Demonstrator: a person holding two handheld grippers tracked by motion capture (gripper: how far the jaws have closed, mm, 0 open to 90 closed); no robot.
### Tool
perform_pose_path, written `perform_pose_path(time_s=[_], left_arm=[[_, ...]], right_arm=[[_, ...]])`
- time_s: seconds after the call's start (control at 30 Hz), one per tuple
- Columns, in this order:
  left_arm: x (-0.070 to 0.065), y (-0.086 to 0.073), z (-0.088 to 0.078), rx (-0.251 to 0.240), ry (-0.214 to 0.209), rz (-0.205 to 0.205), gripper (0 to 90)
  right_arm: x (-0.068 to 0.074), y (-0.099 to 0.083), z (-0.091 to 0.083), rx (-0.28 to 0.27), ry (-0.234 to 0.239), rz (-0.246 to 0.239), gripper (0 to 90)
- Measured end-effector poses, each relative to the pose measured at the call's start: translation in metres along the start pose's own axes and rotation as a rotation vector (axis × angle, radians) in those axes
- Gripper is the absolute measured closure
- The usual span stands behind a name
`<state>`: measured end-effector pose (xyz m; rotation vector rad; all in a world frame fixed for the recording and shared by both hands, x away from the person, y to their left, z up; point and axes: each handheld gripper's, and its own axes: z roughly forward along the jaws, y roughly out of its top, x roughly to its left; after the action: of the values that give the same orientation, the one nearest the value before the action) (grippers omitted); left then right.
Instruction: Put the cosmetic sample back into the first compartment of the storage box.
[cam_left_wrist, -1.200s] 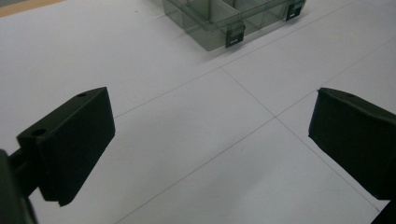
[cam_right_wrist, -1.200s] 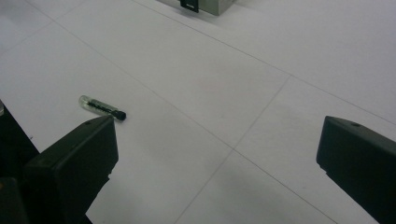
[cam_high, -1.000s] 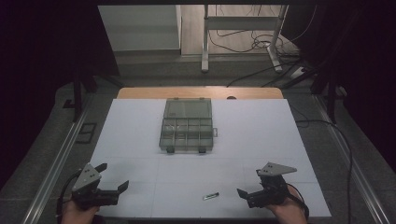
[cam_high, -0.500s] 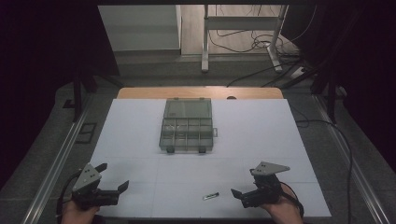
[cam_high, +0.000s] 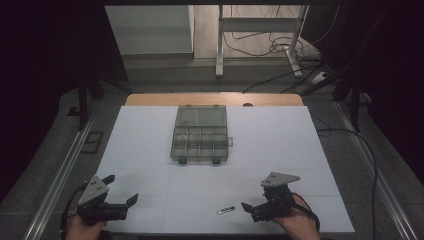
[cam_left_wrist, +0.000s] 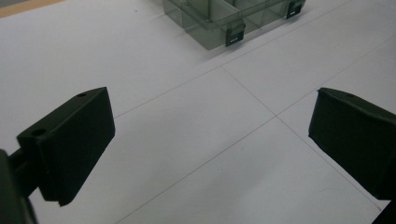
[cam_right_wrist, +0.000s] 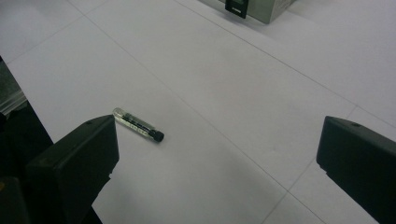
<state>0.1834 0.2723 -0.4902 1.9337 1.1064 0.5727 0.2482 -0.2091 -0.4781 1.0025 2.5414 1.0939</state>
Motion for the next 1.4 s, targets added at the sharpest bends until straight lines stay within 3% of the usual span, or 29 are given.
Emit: perform_pose_path(time_s=[0.5,0.63,1.03,1.4], left_arm=[[-0.001,0.0,0.0,0.001,0.002,0.004,1.0],[-0.001,0.0,0.0,0.001,0.001,0.006,1.0],[-0.001,0.0,0.0,0.004,0.0,0.015,1.0],[-0.002,0.0,0.0,0.007,-0.002,0.021,1.0]], right_arm=[[0.013,0.01,0.016,0.087,0.028,-0.028,0.0],[0.017,0.013,0.021,0.115,0.035,-0.037,3.6],[0.033,0.021,0.041,0.197,0.107,-0.15,29.2],[0.041,0.028,0.062,0.27,0.178,-0.195,56.1]])
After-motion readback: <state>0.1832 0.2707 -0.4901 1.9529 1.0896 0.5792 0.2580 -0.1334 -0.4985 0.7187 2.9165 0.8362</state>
